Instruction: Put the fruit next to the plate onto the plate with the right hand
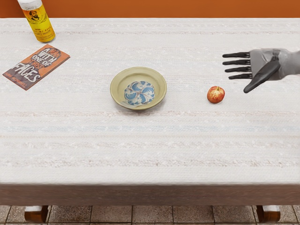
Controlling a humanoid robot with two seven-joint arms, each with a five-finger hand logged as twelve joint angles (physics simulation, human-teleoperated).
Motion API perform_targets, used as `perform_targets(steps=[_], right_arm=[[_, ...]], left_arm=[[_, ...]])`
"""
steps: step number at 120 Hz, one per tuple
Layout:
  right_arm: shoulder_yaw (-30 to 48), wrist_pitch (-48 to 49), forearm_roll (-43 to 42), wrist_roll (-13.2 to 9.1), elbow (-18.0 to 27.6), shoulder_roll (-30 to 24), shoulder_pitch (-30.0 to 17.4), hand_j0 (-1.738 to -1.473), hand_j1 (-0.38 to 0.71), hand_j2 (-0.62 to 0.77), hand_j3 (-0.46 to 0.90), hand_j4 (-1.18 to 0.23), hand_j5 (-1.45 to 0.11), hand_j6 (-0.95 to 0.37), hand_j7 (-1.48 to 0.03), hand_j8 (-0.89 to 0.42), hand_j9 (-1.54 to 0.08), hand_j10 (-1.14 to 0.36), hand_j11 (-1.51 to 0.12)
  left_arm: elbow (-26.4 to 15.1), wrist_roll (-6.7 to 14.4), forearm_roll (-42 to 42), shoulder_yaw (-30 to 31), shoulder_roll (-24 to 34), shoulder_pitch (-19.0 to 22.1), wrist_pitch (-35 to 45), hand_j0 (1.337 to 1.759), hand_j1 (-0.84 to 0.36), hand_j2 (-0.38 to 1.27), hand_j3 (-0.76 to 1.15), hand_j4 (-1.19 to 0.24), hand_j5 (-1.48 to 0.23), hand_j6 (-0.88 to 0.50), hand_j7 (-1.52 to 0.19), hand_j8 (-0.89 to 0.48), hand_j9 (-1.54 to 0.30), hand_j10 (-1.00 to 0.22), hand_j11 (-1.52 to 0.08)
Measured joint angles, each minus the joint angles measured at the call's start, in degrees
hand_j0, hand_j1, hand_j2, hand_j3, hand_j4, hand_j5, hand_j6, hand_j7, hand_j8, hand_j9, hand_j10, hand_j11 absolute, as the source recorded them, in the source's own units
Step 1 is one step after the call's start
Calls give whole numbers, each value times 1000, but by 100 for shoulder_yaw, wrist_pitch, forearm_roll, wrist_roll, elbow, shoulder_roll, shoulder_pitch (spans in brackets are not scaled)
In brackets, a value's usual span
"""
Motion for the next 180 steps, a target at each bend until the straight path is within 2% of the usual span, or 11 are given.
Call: perform_targets(steps=[21, 28, 40, 57, 68, 77, 85, 93, 115, 169, 180], right_arm=[[-412, 0, -117, 0, -197, 136, 419, -1658, -349, 0, 0, 0, 0, 1, 0, 1, 0, 1, 0], [-942, -20, -312, 0, -209, 189, 825, -1658, -349, 0, 0, 0, 0, 1, 0, 1, 0, 1, 0], [-3021, -207, 18, 0, -102, 407, 2367, -1658, -349, 0, 0, 0, 0, 0, 0, 0, 0, 0, 0], [-5926, -502, 773, 0, 528, 722, 4801, -1658, -349, 0, 0, -1, 0, -1, 0, 0, 0, 0, 0], [-6821, -1408, 931, 0, 1362, 926, 5884, -1658, -349, -1, 0, -1, 0, -1, 0, -1, 0, 0, 0], [-7059, -2698, 946, 0, 2006, 1023, 6279, -1658, -349, 0, 0, -1, 0, -1, 0, -1, 0, -1, 0], [-6923, -3829, 700, 0, 2428, 1068, 6103, -1658, -349, 0, 0, -1, 0, -1, 0, -1, 0, -1, 0], [-6390, -4638, 184, 0, 2638, 1094, 5432, -1658, -349, 0, 0, -1, 0, -1, 0, -1, 0, -1, 0], [-5686, -5391, -573, 0, 2772, 1237, 4256, -1658, -349, 0, 0, -1, 0, -2, 0, -2, 0, -1, 0], [-5963, -6344, -827, 0, 2412, 1534, 3790, -1658, -349, 1, 0, -1, 0, -2, 0, -2, 0, -1, 0], [-5832, -6518, -1072, 0, 2177, 1543, 3467, -1658, -349, 1, 0, -1, 0, -2, 0, -1, 0, -1, 0]], left_arm=[[1, 0, 0, 0, 0, 0, 0, 1658, 349, 0, 0, -1, -1, -1, -1, -1, -1, -1, -1], [0, 1, 0, 0, 0, 0, 0, 1658, 349, 0, 0, -1, -1, -1, -1, -1, -1, -1, -1], [0, 0, 0, 0, 0, 0, 0, 1658, 349, 0, 0, -1, -1, -1, -1, -1, -1, -1, -1], [0, 1, 0, 0, 0, 0, 0, 1658, 349, 0, 0, -1, -1, -1, -1, -1, 0, -1, 0], [-1, 1, 0, 1, 0, 0, 0, 1658, 349, 0, 0, -1, -1, -1, 0, -1, 0, -1, 0], [0, 0, 0, 1, 0, 0, 0, 1658, 349, 0, 0, -1, 0, -1, 0, -1, 0, -1, 0], [0, 0, 0, 1, 0, 0, 0, 1658, 349, 0, 0, -1, 0, -1, 0, -1, 0, -1, 0], [0, 1, 0, 1, 0, 0, 0, 1658, 349, 0, 0, -1, 0, -1, 0, -1, 0, -1, 0], [2, 0, 0, 1, 0, 0, 0, 1658, 349, 0, 0, -1, 0, -1, 0, -1, 0, -1, 0], [0, 2, 0, 0, 0, 0, 0, 1658, 349, 0, 0, -1, 0, -1, 0, -1, 0, -1, 0], [-2, 1, 0, 0, 0, 0, 0, 1658, 349, 0, 0, -1, 0, -1, 0, -1, 0, -1, 0]])
